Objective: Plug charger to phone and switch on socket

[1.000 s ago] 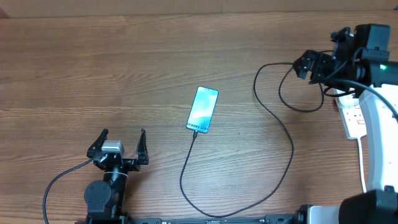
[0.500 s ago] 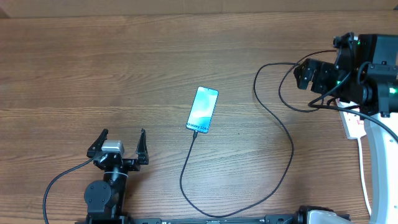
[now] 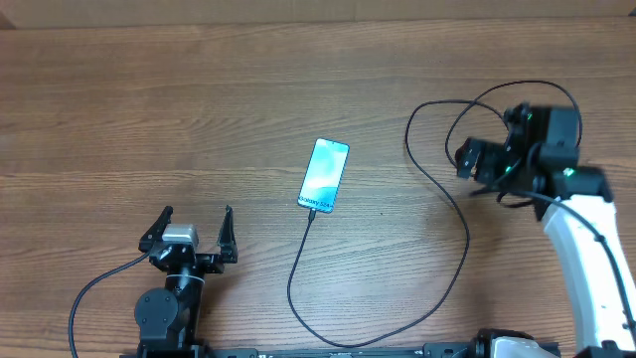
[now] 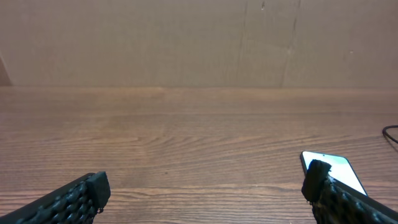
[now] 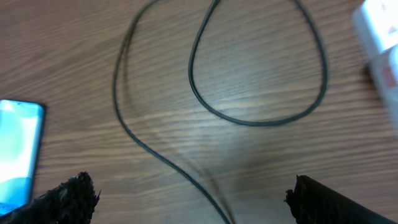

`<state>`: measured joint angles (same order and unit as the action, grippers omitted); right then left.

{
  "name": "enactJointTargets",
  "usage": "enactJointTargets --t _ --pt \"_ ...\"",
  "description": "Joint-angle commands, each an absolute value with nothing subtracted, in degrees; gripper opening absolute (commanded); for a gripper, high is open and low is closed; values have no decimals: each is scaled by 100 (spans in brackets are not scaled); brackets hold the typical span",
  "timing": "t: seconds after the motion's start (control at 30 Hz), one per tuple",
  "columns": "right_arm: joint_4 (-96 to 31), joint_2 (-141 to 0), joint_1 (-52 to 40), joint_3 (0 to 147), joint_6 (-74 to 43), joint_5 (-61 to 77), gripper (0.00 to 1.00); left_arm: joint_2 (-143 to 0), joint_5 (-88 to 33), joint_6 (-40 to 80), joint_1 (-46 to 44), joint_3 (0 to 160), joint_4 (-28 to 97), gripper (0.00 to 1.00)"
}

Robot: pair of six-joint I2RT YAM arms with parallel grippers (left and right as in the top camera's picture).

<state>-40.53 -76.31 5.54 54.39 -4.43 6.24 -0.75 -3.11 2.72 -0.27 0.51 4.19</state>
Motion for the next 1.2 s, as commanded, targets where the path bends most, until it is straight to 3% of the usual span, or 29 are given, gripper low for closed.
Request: enactJointTargets --t 0.0,0.3,0.6,0.87,1.17 --pt "-3341 -7478 548 4641 -416 941 100 -27 -239 126 8 27 427 100" --pt "-344 -7478 548 2554 -395 1441 100 -27 -239 126 8 27 429 100" --pt "-14 -7478 548 1933 -248 1125 100 -27 -239 126 8 27 429 100" --pt "257 -7461 545 1900 628 2204 100 -27 -239 126 8 27 429 100" --pt "543 -7100 548 1498 628 2220 100 -27 -239 126 8 27 429 100"
